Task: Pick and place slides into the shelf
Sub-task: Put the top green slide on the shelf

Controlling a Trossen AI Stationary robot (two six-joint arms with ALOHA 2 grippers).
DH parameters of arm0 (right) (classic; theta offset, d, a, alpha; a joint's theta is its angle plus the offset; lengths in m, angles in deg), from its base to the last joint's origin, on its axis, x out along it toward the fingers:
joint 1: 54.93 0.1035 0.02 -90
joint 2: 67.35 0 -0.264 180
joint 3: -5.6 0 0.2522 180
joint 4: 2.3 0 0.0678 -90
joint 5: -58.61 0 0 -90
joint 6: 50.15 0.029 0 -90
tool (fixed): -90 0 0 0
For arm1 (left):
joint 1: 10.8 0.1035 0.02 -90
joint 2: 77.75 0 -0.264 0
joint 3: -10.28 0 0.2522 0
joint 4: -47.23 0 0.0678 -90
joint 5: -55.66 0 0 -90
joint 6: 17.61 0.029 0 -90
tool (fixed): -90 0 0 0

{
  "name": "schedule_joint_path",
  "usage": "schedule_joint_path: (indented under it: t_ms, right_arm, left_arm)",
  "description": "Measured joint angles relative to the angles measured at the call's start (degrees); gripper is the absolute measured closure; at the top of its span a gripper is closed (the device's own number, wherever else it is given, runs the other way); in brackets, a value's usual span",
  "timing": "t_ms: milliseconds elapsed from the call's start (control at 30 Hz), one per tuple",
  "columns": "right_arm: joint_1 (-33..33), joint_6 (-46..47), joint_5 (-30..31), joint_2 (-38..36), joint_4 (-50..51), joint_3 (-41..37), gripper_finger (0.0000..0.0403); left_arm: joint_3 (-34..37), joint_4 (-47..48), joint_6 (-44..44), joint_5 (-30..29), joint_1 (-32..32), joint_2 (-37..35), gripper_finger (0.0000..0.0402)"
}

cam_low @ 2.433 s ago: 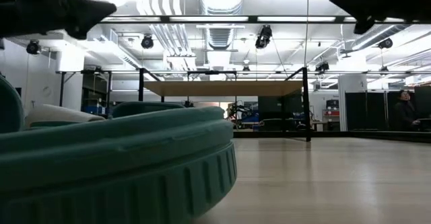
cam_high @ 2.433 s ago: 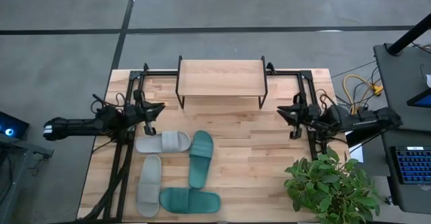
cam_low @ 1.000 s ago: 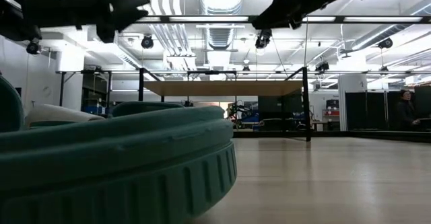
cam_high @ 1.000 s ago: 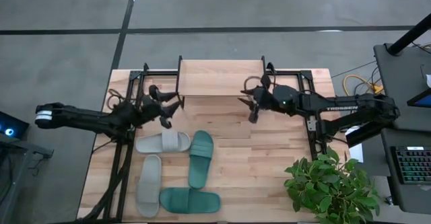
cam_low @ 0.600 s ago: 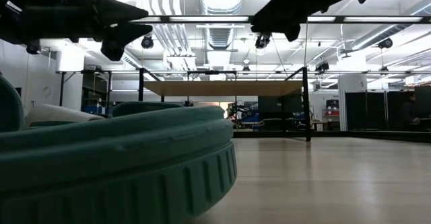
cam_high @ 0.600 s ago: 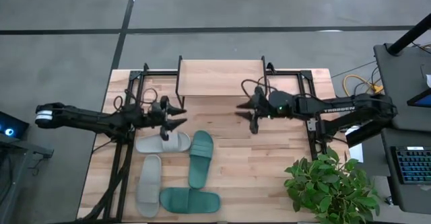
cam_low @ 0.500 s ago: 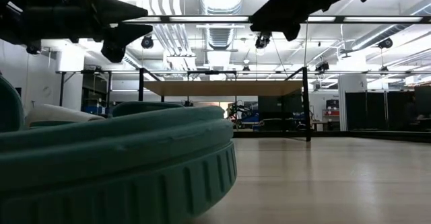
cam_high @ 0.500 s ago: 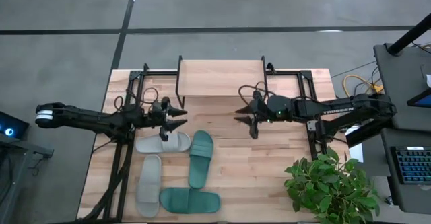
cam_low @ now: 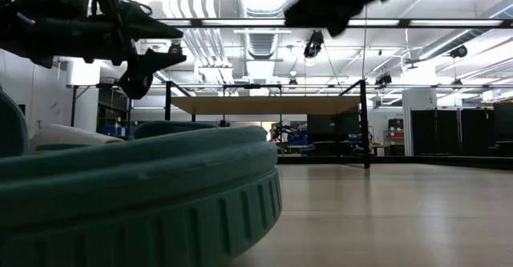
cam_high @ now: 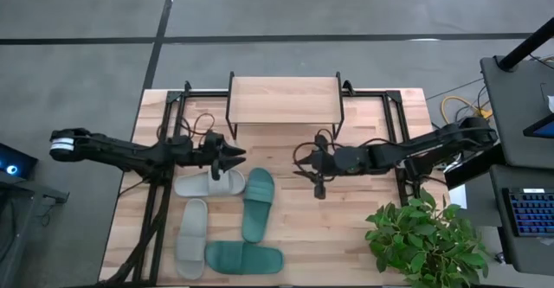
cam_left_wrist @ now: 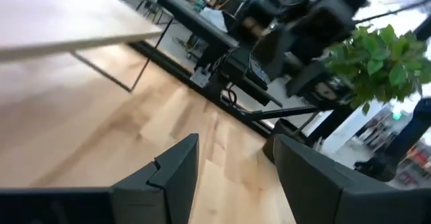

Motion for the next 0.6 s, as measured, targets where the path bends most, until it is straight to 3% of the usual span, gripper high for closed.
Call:
schedule_joint_path:
  t_ms: [167,367,500,600]
  right_arm:
    - [1.35,-0.42,-0.03,0.01,0.39,2.67,0.0287]
    - [1.28,2.04,-1.24,0.18,0.64,4.25,0.0286]
    - [1.3,-4.2,-7.11,1.07,1.12,4.65,0.0284]
    - [1.35,-5.17,-8.34,2.72,-0.78,4.63,0.0282]
  left_arm:
    - [-0.07,0.06,-1.96,2.84,-0.13,1.88,0.0223]
    - [-1.08,-6.12,6.34,5.71,-0.13,2.75,0.0224]
    - [-1.61,-10.59,10.65,14.76,-0.24,2.04,0.0224]
    - [-1.99,-13.3,13.17,17.4,-0.24,0.68,0.0224]
